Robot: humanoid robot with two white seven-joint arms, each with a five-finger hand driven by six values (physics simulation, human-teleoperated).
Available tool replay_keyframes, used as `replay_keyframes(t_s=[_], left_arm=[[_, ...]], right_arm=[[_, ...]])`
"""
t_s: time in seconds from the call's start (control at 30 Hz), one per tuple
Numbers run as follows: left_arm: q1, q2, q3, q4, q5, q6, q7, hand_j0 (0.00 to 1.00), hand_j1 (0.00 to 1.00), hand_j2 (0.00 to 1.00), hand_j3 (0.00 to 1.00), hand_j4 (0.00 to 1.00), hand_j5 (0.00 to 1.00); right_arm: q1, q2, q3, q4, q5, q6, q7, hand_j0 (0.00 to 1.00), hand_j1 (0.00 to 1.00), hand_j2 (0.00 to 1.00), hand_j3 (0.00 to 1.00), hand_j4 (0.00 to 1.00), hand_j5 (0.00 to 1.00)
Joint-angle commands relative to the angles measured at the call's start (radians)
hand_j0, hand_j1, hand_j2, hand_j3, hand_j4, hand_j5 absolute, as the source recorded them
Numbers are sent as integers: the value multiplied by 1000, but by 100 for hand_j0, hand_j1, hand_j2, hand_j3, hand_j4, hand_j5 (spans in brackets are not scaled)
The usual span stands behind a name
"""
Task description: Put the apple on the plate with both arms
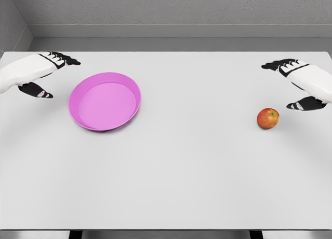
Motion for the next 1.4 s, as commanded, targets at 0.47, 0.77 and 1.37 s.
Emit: replay_keyframes(t_s=[0.47,0.77,1.37], left_arm=[[-5,-27,-1,2,-14,1,-1,100,100,100,100,100,100],[-8,-41,5,2,-47,1,-1,100,100,100,100,100,100],[-6,-41,32,9,-73,1,-1,100,100,100,100,100,100]], right_arm=[[-14,-69,45,-7,-10,0,330,100,100,100,100,100,100],[-224,-5,252,39,-12,76,361,100,100,100,100,100,100],[-299,28,378,133,-12,112,359,100,100,100,100,100,100]])
